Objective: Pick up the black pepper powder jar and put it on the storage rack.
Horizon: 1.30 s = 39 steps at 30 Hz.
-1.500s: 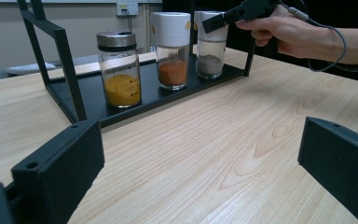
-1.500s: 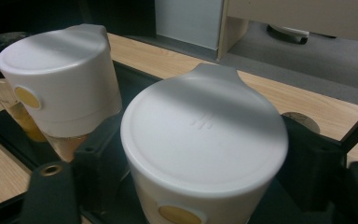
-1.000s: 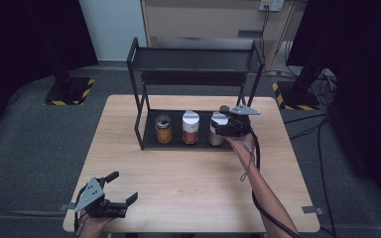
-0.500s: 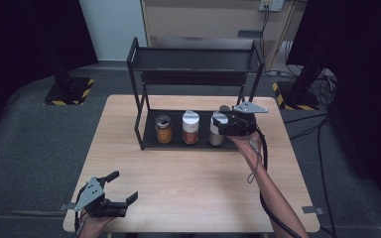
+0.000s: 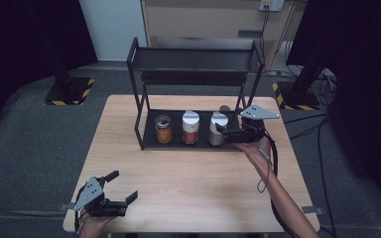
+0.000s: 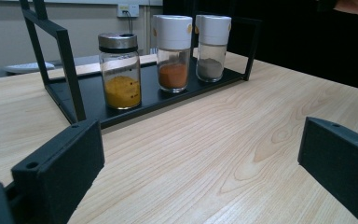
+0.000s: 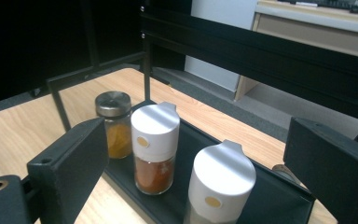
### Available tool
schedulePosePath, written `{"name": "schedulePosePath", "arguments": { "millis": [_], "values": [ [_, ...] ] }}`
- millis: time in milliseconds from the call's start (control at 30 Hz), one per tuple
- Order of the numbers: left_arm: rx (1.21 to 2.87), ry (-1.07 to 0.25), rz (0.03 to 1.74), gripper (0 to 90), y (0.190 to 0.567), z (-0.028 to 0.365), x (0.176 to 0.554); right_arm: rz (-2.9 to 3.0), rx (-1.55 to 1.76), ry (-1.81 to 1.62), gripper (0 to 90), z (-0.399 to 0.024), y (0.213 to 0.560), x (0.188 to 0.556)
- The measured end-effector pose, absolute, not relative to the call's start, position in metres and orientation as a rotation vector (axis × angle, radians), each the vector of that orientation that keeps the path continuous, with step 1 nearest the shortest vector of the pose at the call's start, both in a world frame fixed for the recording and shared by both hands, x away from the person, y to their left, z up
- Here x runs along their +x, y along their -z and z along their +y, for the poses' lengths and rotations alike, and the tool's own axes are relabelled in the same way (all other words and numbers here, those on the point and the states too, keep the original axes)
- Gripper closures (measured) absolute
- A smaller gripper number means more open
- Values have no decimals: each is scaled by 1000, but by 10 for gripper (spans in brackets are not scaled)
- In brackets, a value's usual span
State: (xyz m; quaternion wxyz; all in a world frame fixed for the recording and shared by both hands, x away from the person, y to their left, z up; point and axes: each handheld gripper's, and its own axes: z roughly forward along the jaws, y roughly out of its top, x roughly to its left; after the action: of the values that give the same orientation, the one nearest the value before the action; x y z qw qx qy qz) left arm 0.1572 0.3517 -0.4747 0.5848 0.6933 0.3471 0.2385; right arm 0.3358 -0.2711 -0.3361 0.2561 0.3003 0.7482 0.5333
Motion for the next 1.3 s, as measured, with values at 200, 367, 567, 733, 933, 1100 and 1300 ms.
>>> {"name": "schedulePosePath", "arguments": {
  "millis": [200,367,567,733,933,1100,1300],
  "values": [
    [1622,-558,800,0,474,352,157,2042,772,-1475,67,-283,333,319],
    [1623,-560,796,0,475,353,157,2043,734,-1499,69,-292,334,304],
    [1629,-556,788,0,474,352,157,2051,710,-1516,69,-302,336,286],
    [1627,-554,779,0,475,352,157,2052,697,-1523,69,-309,339,273],
    [1622,-549,770,0,475,353,157,2047,682,-1538,69,-318,339,257],
    [1622,-548,769,0,475,353,157,2033,679,-1546,69,-327,342,243],
    [1624,-550,767,0,475,353,157,2019,690,-1546,69,-339,349,225]
  ]
}}
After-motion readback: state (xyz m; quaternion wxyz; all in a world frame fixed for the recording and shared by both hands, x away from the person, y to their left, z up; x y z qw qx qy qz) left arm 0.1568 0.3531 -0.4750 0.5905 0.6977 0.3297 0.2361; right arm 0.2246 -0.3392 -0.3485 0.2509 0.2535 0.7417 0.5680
